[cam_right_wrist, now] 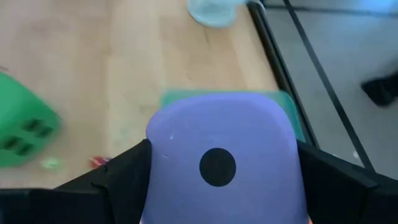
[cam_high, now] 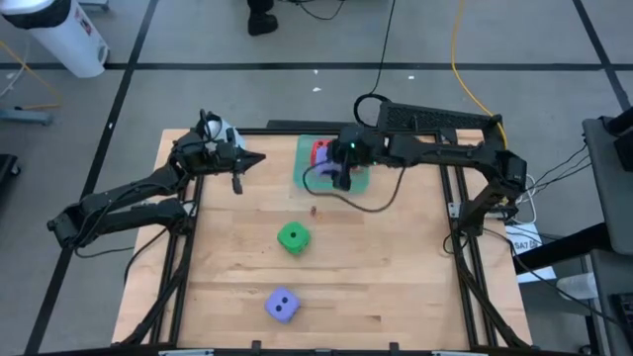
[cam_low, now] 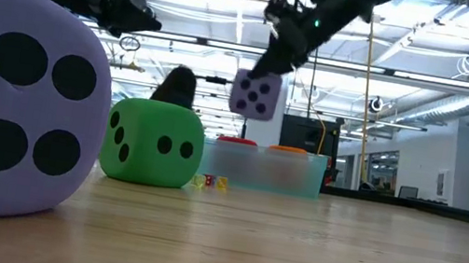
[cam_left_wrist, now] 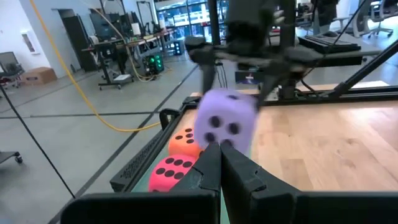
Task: Pick & Place Dice
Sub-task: Put the top big purple dice into the bin
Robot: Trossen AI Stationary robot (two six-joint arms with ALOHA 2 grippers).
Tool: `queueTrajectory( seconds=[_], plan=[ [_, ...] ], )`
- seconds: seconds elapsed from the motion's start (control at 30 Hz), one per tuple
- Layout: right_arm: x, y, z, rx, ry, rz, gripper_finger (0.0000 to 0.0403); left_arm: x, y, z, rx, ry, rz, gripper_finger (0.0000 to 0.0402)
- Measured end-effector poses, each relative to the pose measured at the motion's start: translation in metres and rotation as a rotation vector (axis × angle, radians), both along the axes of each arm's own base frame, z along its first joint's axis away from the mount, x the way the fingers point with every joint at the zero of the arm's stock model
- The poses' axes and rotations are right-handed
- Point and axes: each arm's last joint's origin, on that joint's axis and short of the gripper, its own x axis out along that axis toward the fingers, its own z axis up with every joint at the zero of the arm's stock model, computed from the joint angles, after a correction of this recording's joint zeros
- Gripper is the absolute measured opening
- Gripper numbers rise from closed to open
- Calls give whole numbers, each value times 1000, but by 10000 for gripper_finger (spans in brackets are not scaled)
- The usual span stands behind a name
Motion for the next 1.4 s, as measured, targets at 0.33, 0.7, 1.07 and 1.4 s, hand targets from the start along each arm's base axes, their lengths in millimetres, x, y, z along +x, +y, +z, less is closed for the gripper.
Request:
queueTrajectory(
  seconds=[0.33,0.7,1.07,1.4],
  plan=[
    [-22,-45,-8,-6,52,-115,322,0,0,-1,20,16,0,3],
    [-32,-57,-43,40,-41,-61,322,0,2,2,83,-1,68,3],
    [-42,-62,-63,41,-130,-49,322,0,2,3,100,-6,68,3],
    [-51,-41,-27,23,-228,-29,322,0,2,3,107,-5,68,3]
  ],
)
